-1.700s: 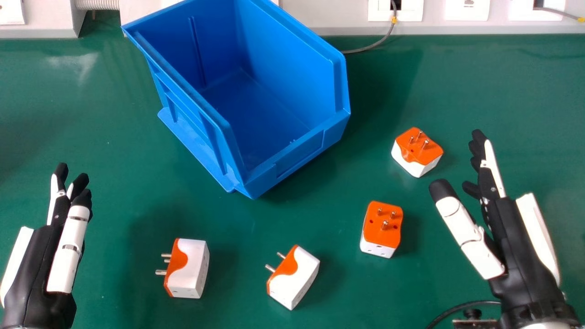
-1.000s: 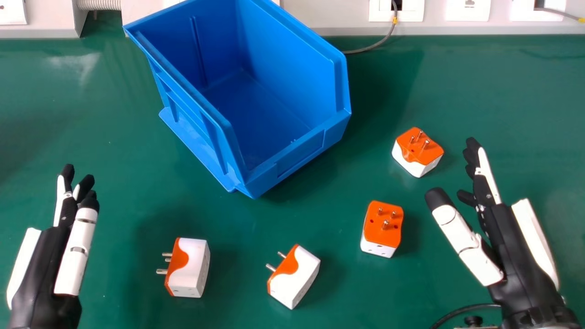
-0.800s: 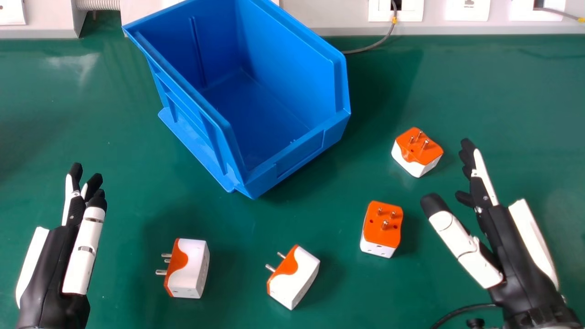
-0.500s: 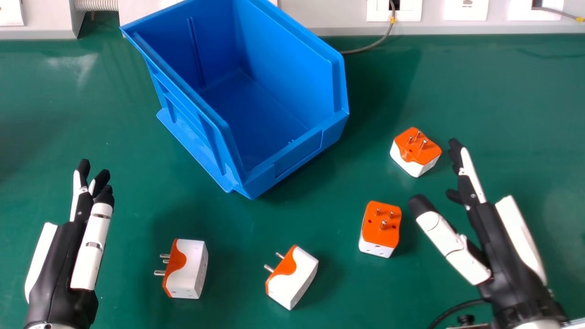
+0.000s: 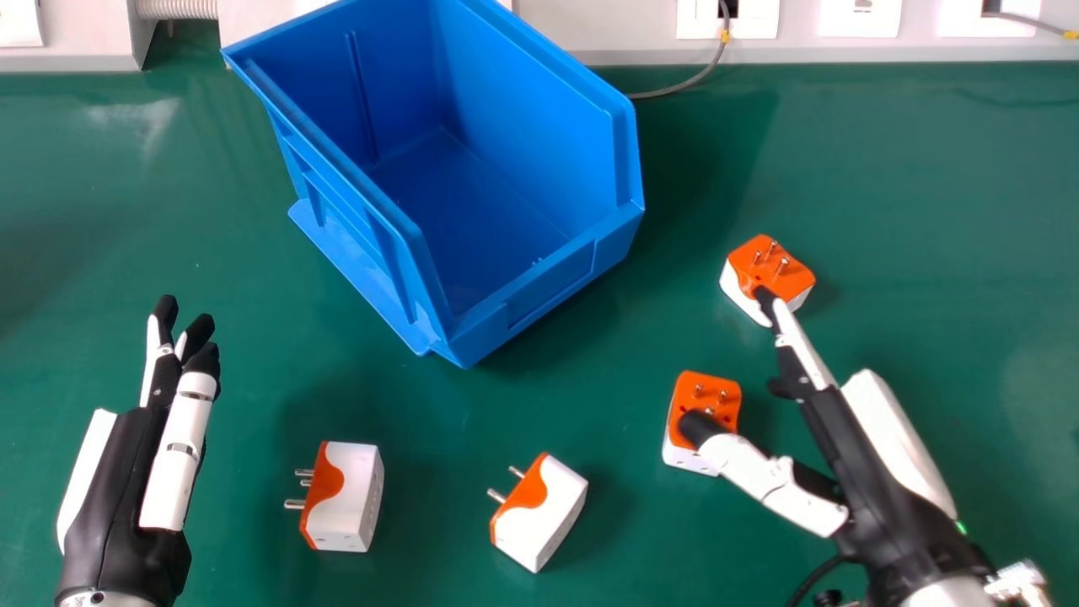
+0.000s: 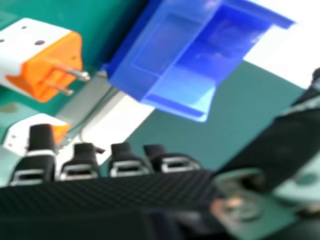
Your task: Pick all objects and put in blue box
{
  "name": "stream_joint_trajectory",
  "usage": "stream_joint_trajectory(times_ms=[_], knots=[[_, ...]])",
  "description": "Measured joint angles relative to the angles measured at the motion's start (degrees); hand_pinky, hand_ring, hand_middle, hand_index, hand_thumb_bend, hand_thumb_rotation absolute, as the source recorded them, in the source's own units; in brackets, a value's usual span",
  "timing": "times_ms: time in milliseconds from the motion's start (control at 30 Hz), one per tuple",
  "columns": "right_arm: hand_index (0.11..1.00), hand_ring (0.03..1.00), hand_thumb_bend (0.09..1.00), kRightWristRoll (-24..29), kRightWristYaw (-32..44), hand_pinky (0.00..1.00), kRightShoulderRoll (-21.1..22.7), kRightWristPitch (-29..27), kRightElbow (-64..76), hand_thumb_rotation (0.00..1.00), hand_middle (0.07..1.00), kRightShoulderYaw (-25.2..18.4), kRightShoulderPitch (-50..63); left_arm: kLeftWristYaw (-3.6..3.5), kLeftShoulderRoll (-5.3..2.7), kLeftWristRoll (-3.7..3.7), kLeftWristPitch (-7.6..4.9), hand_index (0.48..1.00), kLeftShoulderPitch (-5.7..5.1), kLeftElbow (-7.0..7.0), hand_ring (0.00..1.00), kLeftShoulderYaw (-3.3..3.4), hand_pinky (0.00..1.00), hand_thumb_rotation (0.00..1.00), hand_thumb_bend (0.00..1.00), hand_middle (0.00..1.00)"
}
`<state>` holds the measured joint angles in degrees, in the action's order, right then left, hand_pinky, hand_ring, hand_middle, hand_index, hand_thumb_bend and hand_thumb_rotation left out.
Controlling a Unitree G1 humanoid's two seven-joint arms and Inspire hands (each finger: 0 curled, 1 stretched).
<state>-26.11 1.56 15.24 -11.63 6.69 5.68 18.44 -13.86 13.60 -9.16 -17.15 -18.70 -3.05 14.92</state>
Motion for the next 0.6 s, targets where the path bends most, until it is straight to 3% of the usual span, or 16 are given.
stream_joint_trajectory(times_ms=[233,600], knots=[[0.984,0.954,0.527,-4.52,1.4,0.79,1.9,3.69,-0.7,0.76,0.999,2.14,-2.31,-0.32,0.01,0.02,-0.02,1.0,0.91,-1.01,1.0,0.04,1.0,1.0,0.17,1.0],[0.993,0.964,0.614,-10.64,3.24,0.8,4.82,8.8,-4.05,0.68,1.0,4.59,-7.85,-0.35,0.06,0.02,-0.01,1.0,1.09,-1.0,1.0,0.09,1.0,1.0,0.2,1.0]])
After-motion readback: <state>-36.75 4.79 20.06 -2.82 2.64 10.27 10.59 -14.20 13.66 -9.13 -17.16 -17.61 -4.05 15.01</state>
